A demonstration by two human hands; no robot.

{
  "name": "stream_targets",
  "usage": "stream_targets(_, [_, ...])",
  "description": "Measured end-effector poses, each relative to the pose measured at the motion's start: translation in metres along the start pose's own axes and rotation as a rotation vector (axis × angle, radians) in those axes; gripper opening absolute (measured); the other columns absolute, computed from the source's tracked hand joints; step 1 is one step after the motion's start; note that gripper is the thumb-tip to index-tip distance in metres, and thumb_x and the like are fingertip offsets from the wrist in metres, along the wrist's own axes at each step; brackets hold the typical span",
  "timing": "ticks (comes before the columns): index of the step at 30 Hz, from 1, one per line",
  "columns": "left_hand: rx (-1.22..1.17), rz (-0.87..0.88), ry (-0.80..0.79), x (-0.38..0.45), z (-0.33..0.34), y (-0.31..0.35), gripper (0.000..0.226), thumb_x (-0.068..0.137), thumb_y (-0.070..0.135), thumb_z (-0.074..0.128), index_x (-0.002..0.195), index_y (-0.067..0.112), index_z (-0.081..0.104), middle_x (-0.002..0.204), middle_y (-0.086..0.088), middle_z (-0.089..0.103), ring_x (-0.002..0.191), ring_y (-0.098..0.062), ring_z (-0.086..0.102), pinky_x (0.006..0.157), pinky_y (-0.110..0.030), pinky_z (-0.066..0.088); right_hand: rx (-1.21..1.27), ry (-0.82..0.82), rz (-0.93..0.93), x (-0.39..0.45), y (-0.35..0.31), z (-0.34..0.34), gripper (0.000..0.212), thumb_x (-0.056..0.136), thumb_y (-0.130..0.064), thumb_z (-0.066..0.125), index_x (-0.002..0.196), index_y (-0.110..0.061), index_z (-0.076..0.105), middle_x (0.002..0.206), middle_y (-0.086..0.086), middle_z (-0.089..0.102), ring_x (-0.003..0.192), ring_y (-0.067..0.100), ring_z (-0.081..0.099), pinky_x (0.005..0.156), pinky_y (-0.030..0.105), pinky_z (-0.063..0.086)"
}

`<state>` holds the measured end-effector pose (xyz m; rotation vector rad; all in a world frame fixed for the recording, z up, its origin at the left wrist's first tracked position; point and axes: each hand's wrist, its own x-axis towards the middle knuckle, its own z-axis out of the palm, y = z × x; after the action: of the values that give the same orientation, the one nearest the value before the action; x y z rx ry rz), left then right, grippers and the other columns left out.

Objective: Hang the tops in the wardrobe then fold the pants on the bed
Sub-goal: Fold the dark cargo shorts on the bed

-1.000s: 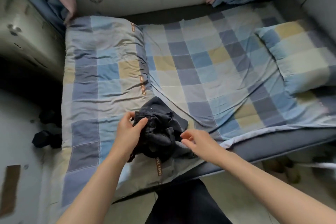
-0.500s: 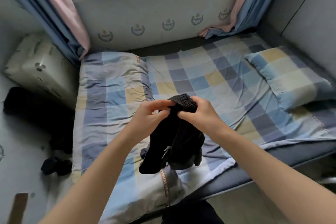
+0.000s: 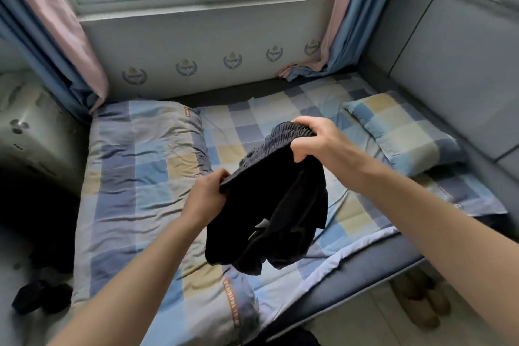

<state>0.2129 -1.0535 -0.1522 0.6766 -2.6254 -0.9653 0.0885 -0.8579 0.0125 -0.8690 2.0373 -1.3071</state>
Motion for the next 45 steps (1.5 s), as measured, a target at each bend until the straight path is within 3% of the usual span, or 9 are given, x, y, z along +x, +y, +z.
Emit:
stream_targets(5, [0.165,0.173,0.067,0.016,-0.018,-0.002,0.024,0.076,-0.008,0.061,0.091,0.01,0.065,0.077,-0.01,0.067,0.071,-0.028,0.063,0.06,-0.033,0.043,-0.093,0.103,0.055,-0.009,0.027,-0.064,0.007,0.055,-0.02,0.053,0.059,-0.015,0.051,0.062,0.005,0.042,0.061,0.017,0.039,0.06,0.035,0.029])
stream_targets(14, [0.177,0.315,-0.006,0.062,-0.01,0.061,0.037,0.077,-0.014,0.062,0.107,0.007,0.067,0.097,-0.009,0.071,0.088,-0.03,0.069,0.079,-0.039,0.054,-0.749,0.175,-0.026,0.003,0.15,-0.181,0.029,0.079,-0.002,0.049,0.097,-0.019,0.063,0.095,0.005,0.067,0.089,0.027,0.06,0.074,0.036,0.048])
stream_targets(20, [0.602,0.487,-0.291,0.07,0.019,0.128,0.095,0.079,-0.006,0.053,0.151,0.044,0.018,0.127,0.005,0.057,0.073,-0.031,0.064,0.06,-0.038,0.051,-1.194,-0.029,-0.503,0.003,0.201,-0.269,0.029,0.082,0.003,0.059,0.106,-0.011,0.052,0.095,0.008,0.055,0.074,0.029,0.059,0.057,0.039,0.047])
stream_targets(24, [0.408,0.28,-0.285,0.083,0.044,0.183,0.068,0.088,0.002,0.051,0.131,0.055,0.046,0.108,0.013,0.066,0.088,-0.021,0.064,0.075,-0.033,0.052,-1.33,-0.036,-0.687,0.014,0.226,-0.31,0.039,0.069,0.008,0.07,0.105,-0.005,0.061,0.083,0.009,0.055,0.064,0.027,0.056,0.05,0.035,0.044])
stream_targets(28, [0.297,0.186,-0.211,0.094,0.064,0.234,0.017,0.092,0.018,0.061,0.086,0.034,0.061,0.077,0.009,0.064,0.076,-0.017,0.062,0.07,-0.032,0.049,-1.224,0.042,-0.405,0.033,0.247,-0.323,0.017,0.082,0.0,0.06,0.097,-0.008,0.055,0.089,0.01,0.055,0.077,0.034,0.059,0.055,0.04,0.047])
stream_targets(34, [-0.014,0.052,-0.011,0.101,0.071,0.287,0.036,0.094,0.027,0.061,0.061,0.016,0.053,0.051,0.011,0.043,0.046,-0.005,0.039,0.045,-0.019,0.03,-0.79,0.262,-0.428,0.04,0.245,-0.306,0.02,0.086,-0.007,0.057,0.104,-0.007,0.048,0.098,0.011,0.049,0.086,0.029,0.048,0.069,0.042,0.044])
stream_targets(37, [-0.031,0.086,0.052,0.1,0.07,0.305,0.037,0.095,0.021,0.06,0.067,-0.001,0.052,0.058,-0.004,0.042,0.053,-0.008,0.037,0.049,-0.024,0.029,-0.583,-0.089,-0.624,0.022,0.243,-0.279,0.02,0.091,-0.029,0.056,0.102,-0.014,0.05,0.091,0.001,0.052,0.08,0.016,0.049,0.073,0.032,0.043])
stream_targets(40, [-0.046,0.103,0.036,0.095,0.066,0.312,0.034,0.096,0.019,0.059,0.079,-0.01,0.058,0.068,-0.024,0.051,0.063,-0.014,0.041,0.056,-0.034,0.034,-0.932,-0.579,-0.291,0.016,0.271,-0.258,0.065,0.089,-0.065,0.036,0.139,-0.024,0.037,0.137,-0.002,0.05,0.132,0.018,0.039,0.11,0.06,0.022])
stream_targets(45, [0.007,0.13,-0.012,0.082,0.048,0.294,0.019,0.093,0.017,0.063,0.089,-0.001,0.066,0.08,-0.023,0.062,0.071,-0.03,0.056,0.068,-0.04,0.045,-1.345,-0.792,-0.258,0.026,0.303,-0.265,0.055,0.091,-0.041,0.052,0.14,-0.025,0.033,0.127,-0.001,0.052,0.132,0.022,0.036,0.102,0.077,-0.003])
